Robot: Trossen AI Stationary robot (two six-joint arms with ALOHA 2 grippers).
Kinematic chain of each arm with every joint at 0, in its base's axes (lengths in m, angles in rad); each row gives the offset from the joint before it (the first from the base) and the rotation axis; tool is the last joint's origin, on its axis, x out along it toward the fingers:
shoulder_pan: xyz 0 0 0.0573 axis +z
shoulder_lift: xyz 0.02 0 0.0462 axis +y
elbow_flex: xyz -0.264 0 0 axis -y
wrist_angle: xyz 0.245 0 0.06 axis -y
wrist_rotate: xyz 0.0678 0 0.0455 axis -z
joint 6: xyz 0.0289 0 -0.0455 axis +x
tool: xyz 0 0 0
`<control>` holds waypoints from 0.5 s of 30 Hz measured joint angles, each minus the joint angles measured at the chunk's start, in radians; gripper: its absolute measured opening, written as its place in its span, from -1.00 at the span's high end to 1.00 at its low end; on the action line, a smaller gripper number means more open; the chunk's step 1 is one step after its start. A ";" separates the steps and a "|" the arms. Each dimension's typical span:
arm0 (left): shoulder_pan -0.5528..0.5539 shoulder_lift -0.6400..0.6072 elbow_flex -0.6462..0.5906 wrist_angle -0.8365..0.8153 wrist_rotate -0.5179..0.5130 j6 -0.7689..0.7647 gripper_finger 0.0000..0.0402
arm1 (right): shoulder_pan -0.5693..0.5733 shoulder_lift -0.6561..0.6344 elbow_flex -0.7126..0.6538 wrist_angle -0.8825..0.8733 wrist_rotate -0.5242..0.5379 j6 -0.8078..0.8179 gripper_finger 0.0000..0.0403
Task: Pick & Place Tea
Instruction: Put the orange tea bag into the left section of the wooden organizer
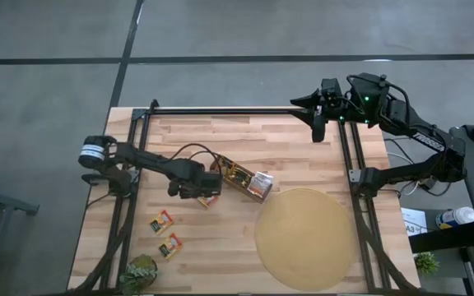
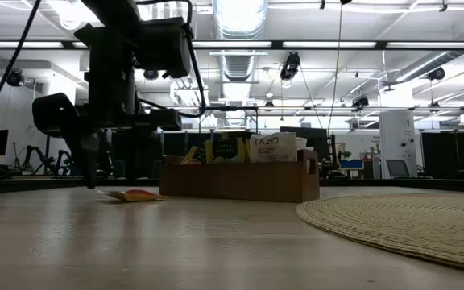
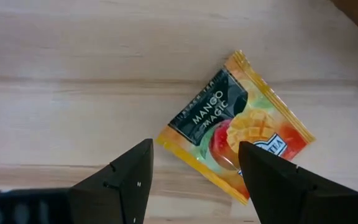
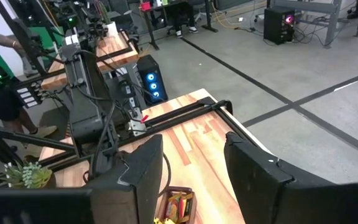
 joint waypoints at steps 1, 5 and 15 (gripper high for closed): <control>0.002 0.000 0.000 -0.001 0.000 0.005 -0.14 | 0.000 0.000 0.000 0.000 0.000 -0.005 0.16; 0.011 0.001 -0.003 -0.006 -0.005 0.024 -0.14 | 0.000 0.000 0.000 -0.001 0.000 -0.015 0.16; 0.051 0.056 -0.027 0.011 0.004 0.115 -0.14 | 0.000 0.002 0.000 -0.010 0.000 -0.042 0.16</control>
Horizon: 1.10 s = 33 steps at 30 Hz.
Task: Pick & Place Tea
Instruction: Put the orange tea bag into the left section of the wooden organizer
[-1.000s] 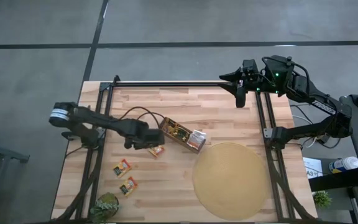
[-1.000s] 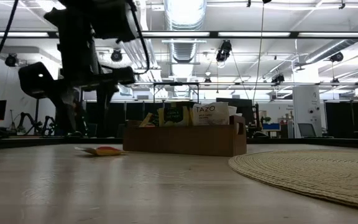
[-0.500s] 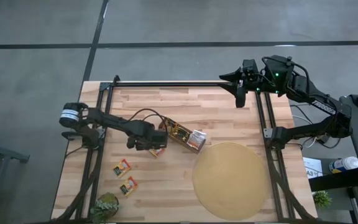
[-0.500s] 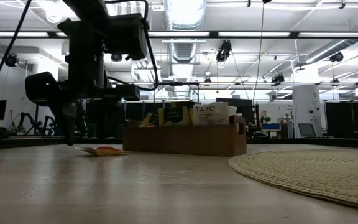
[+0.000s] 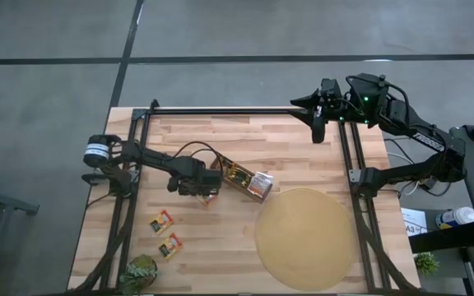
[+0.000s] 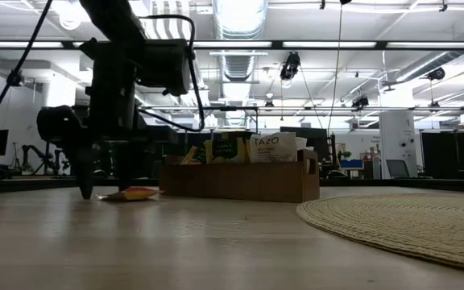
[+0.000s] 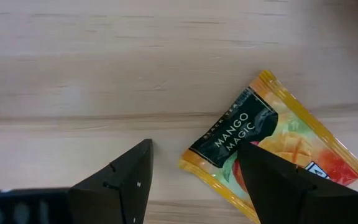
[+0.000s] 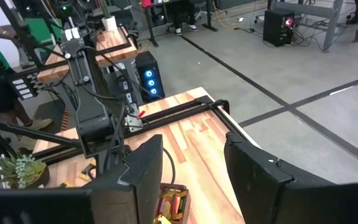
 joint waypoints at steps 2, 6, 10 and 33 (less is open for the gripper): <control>0.005 0.011 0.004 0.003 0.002 0.014 -0.14 | 0.000 0.000 0.000 0.000 0.000 0.000 0.16; 0.010 0.018 0.003 0.010 0.005 0.027 -0.14 | 0.000 0.000 0.000 0.000 0.000 0.001 0.16; 0.010 0.021 0.001 0.013 0.002 0.011 -0.03 | 0.000 0.000 0.000 0.000 0.000 0.003 0.16; 0.010 -0.063 0.022 -0.133 -0.029 0.031 1.00 | 0.000 -0.001 0.000 0.001 -0.003 -0.027 0.16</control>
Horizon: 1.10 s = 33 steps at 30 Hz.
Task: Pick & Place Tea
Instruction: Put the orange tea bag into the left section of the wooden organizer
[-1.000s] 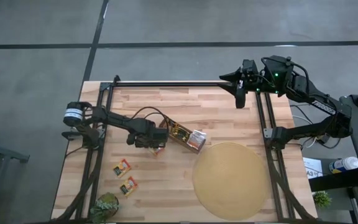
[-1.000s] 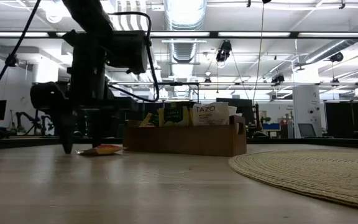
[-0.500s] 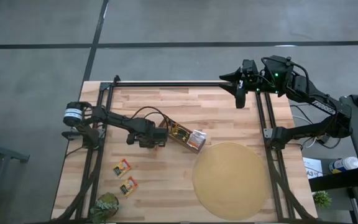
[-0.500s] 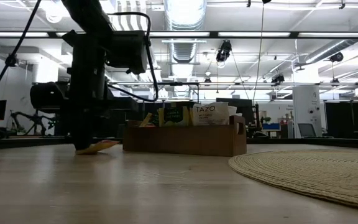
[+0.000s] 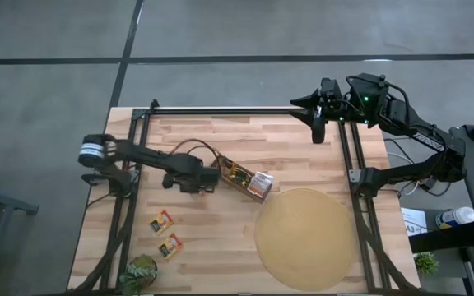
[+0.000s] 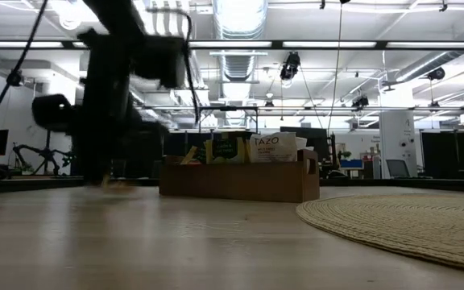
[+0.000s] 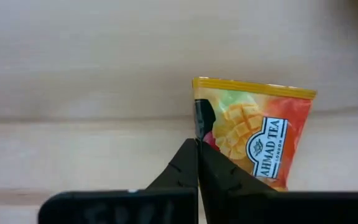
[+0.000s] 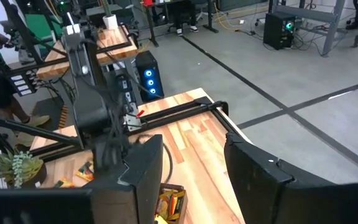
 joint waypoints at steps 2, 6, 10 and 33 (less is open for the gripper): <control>0.000 -0.051 0.026 0.008 -0.036 0.003 1.00 | 0.000 0.000 0.000 0.000 0.000 -0.002 0.16; 0.000 -0.113 0.052 -0.068 -0.104 0.037 1.00 | 0.000 -0.001 0.000 0.000 -0.001 -0.008 0.16; 0.000 -0.163 0.102 -0.109 -0.194 0.145 1.00 | 0.000 -0.001 0.000 0.000 -0.001 -0.008 0.16; 0.055 -0.175 0.292 -0.040 -0.533 1.576 1.00 | 0.000 -0.012 0.000 -0.001 0.004 0.053 0.16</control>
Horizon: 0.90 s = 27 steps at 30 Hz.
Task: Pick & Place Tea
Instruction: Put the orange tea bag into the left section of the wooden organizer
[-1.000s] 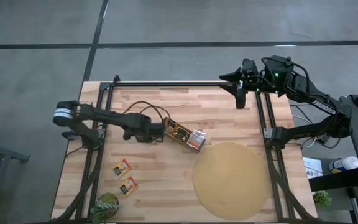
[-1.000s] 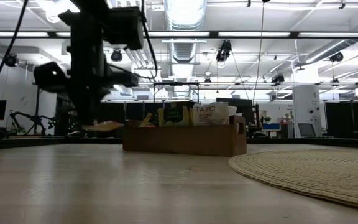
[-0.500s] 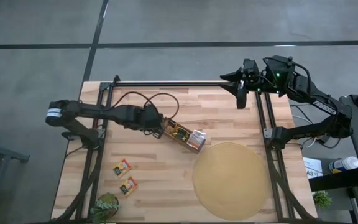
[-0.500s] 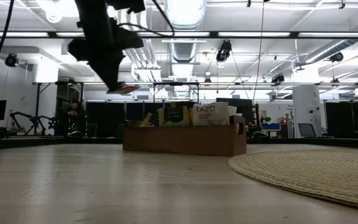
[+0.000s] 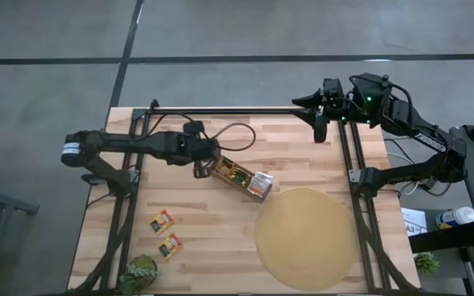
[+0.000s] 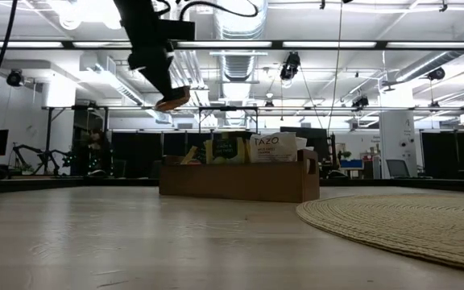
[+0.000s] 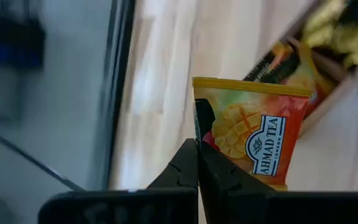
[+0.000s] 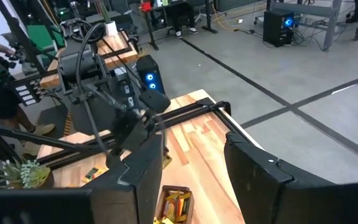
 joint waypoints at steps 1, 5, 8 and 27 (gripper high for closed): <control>-0.001 0.000 -0.002 0.010 -0.002 0.080 1.00 | 0.000 0.000 0.000 0.000 0.001 0.000 0.16; -0.007 0.017 -0.005 0.046 -0.112 0.232 1.00 | 0.000 0.000 0.000 0.000 0.074 0.023 0.16; -0.007 0.033 -0.002 0.073 -0.161 0.266 1.00 | 0.000 0.000 0.000 0.000 0.114 0.054 0.16; -0.041 0.109 -0.118 0.433 -0.111 0.451 1.00 | 0.000 0.000 0.000 -0.004 0.132 0.023 0.16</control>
